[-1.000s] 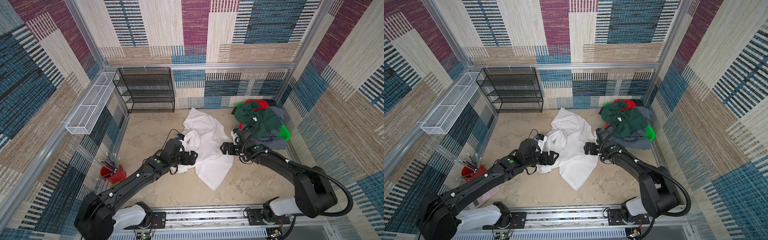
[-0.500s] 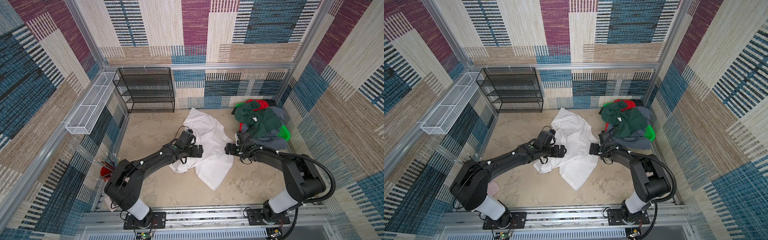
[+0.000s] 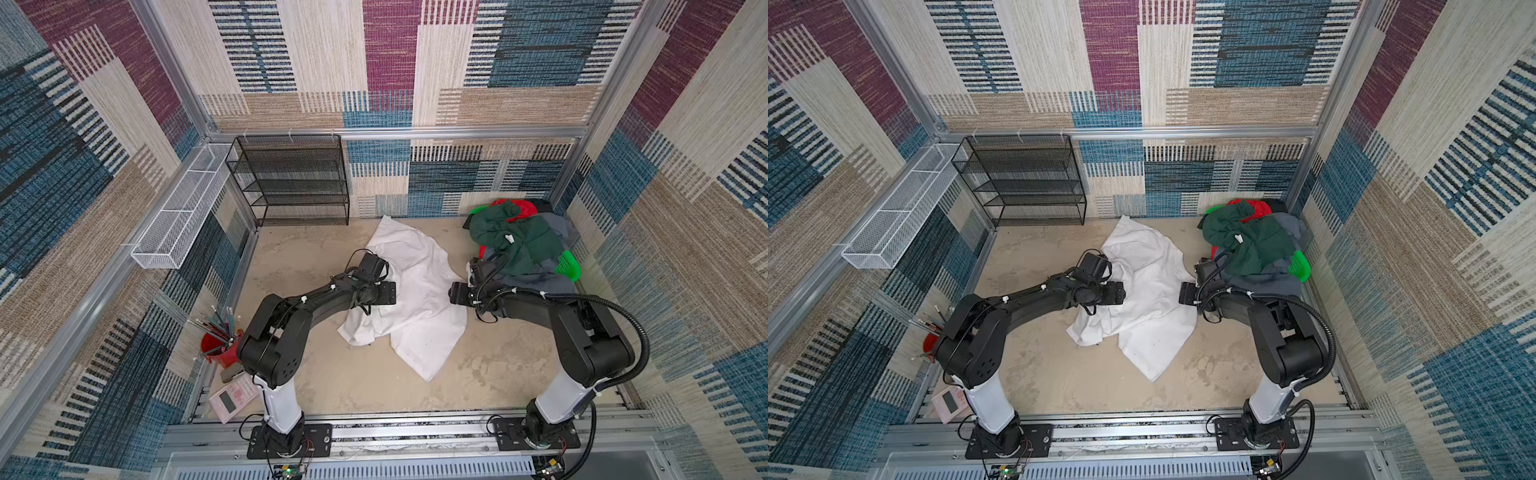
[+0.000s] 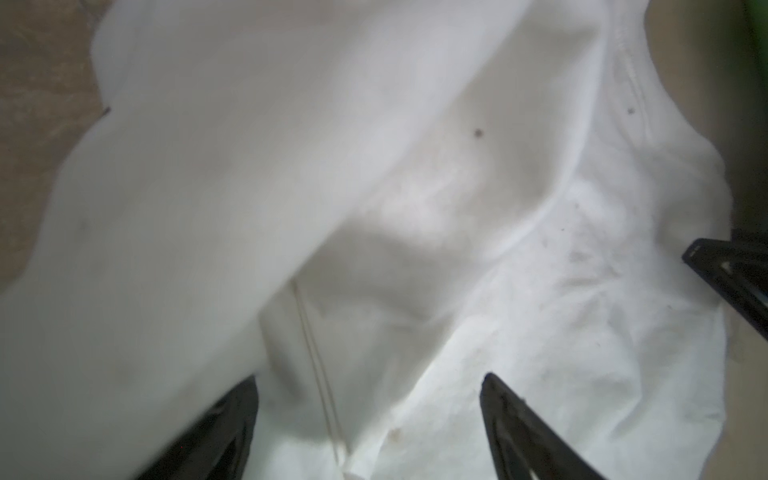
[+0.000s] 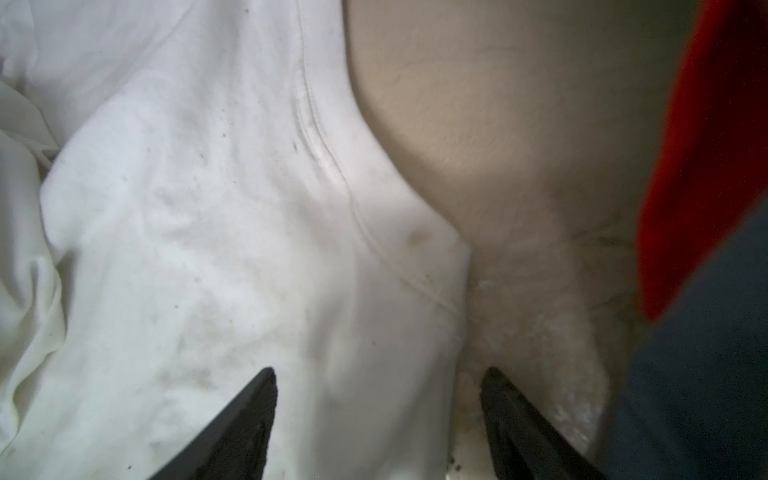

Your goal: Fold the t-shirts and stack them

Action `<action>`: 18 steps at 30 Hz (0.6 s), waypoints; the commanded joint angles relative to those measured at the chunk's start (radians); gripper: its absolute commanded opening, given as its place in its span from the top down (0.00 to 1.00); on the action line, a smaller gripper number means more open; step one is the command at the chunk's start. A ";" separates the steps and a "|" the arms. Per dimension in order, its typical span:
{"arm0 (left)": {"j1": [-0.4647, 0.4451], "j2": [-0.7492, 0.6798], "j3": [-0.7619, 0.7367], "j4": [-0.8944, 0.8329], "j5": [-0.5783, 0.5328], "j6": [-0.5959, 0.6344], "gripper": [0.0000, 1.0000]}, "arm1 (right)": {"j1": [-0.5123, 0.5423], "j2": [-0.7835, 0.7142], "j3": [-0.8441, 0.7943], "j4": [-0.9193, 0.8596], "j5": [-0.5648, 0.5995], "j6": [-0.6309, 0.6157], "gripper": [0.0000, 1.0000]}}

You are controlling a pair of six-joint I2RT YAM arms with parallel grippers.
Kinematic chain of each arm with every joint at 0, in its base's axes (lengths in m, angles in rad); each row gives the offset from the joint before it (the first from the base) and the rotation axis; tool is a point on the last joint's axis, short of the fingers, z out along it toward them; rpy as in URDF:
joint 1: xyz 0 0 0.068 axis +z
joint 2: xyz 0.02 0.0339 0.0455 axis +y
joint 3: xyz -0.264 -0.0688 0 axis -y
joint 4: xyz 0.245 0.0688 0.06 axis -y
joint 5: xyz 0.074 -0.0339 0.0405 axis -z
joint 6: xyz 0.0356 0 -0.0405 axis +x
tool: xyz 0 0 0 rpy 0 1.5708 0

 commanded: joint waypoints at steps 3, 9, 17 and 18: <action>0.019 0.032 0.043 -0.042 0.010 -0.021 0.35 | -0.004 0.024 0.009 0.000 -0.006 0.000 0.31; 0.075 0.038 0.051 -0.088 0.013 -0.039 0.73 | -0.009 0.055 0.025 -0.005 0.020 0.007 0.54; 0.183 -0.032 -0.009 -0.085 0.016 -0.036 0.97 | -0.016 0.078 0.041 -0.011 0.042 0.002 0.90; 0.195 -0.039 -0.011 -0.087 0.016 -0.033 0.98 | -0.018 0.078 0.045 -0.012 0.043 0.001 0.94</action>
